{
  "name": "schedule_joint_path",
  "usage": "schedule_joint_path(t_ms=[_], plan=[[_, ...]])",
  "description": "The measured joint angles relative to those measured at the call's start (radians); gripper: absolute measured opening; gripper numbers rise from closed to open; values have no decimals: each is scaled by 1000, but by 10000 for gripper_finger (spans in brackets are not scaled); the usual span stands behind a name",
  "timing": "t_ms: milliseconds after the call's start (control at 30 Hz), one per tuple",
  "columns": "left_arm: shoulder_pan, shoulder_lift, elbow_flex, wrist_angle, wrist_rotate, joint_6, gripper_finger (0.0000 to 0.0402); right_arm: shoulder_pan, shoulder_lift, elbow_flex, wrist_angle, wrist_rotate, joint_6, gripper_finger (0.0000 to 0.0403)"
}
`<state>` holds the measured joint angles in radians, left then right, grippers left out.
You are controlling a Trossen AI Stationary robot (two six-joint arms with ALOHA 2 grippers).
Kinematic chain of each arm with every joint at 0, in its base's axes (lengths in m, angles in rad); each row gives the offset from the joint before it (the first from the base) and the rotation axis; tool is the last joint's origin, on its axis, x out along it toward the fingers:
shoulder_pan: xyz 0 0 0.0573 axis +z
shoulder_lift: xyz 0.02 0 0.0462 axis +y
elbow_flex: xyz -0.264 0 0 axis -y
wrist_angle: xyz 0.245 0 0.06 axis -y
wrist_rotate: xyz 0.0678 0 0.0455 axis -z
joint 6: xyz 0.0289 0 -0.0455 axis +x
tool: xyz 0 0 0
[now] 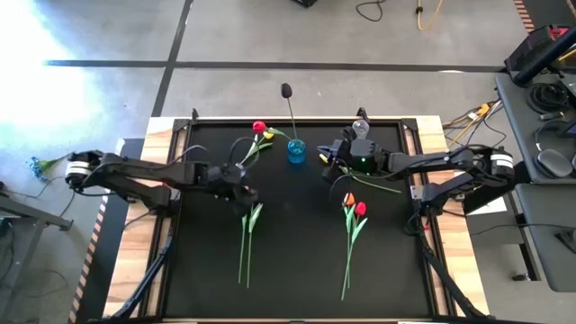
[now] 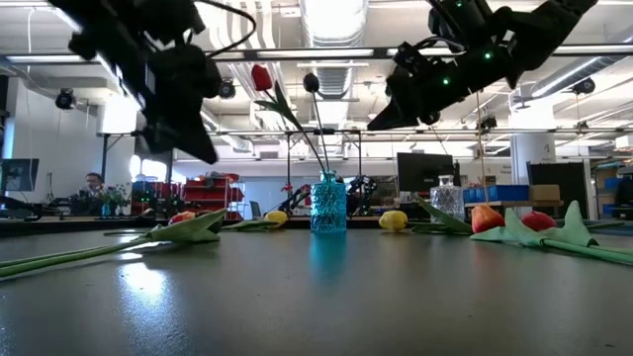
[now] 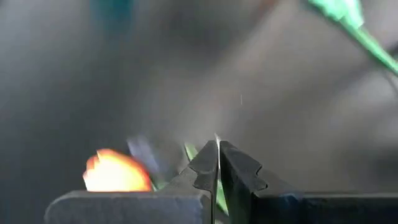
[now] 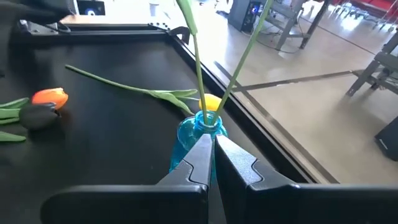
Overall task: Sort flowers into vase by color
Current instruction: Put the black flower into the transparent blue vase
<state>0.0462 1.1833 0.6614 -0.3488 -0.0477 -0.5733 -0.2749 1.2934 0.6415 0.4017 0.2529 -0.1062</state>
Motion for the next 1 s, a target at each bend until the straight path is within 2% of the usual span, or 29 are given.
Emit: schedule_joint_path(t_ms=[133,333,467,667,767,867,1000], plan=[[-87,89,104,-163,11,-262,3,0,-3,0,1,-26,-19,12],[-172,265,197,-192,34,-482,41,0,-3,-2,1,-36,-72,12],[-180,377,261,-215,36,-516,89,0,-3,-5,0,-79,-97,12],[-181,505,384,-440,39,-526,170,0,-2,-9,0,-81,-105,12],[-181,536,414,-476,41,-544,202,0,-2,-9,0,-81,-105,12],[-181,555,419,-466,42,-552,218,0,-2,-10,0,-97,-107,12],[-181,571,407,-449,41,-576,216,0,-2,-10,1,-104,-106,12]])
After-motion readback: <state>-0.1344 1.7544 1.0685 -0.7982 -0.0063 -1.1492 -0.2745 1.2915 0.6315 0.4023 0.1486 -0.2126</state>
